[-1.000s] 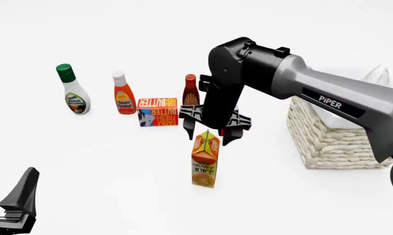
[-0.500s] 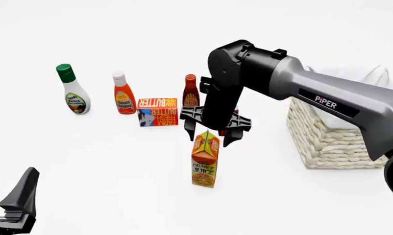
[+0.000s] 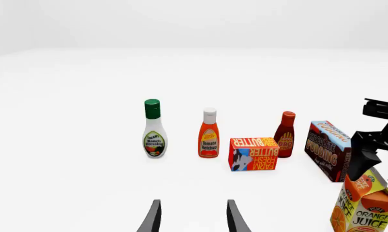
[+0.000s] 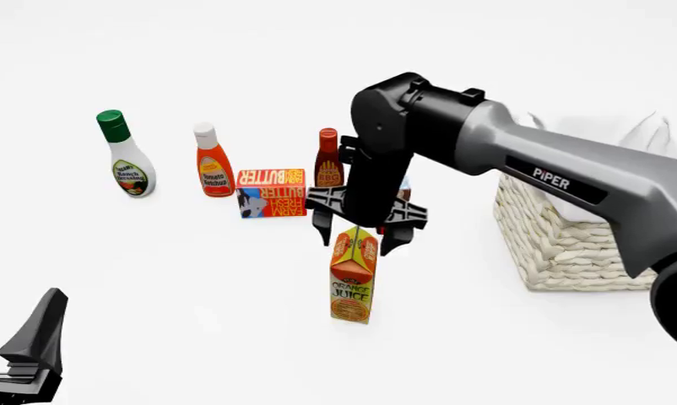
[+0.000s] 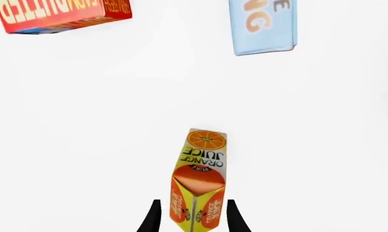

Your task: Pick the orange juice and place it in the basket.

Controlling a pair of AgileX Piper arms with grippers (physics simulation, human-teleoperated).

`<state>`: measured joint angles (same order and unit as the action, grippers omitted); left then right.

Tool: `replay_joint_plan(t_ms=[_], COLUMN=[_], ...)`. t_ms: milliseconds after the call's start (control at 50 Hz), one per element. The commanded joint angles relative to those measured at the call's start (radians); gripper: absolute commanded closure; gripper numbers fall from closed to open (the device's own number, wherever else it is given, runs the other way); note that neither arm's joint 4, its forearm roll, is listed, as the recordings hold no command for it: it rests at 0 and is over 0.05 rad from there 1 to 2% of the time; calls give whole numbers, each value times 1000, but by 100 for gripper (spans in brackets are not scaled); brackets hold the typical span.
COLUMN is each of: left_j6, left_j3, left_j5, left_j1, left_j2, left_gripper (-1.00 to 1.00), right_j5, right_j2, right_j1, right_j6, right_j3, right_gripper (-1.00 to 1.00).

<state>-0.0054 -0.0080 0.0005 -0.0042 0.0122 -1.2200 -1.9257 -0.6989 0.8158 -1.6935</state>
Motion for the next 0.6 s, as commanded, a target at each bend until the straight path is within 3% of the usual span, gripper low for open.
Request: replay_joint_plan(t_ms=[20, 220, 260, 600], left_j6=[-1, 0, -1, 0], left_j3=[2, 2, 2, 2], left_j5=[-1, -1, -1, -1], left_j1=[1, 1, 1, 1], left_j2=[0, 0, -1, 0], left_gripper=[-100, -100, -100, -100], right_j5=[0, 0, 0, 0], right_j2=[-13, -21, -17, -22], right_j1=[-13, 5, -16, -10], right_j6=[10, -9, 13, 12], right_j3=[2, 6, 2, 8], right_gripper=[-100, -100, -100, -100])
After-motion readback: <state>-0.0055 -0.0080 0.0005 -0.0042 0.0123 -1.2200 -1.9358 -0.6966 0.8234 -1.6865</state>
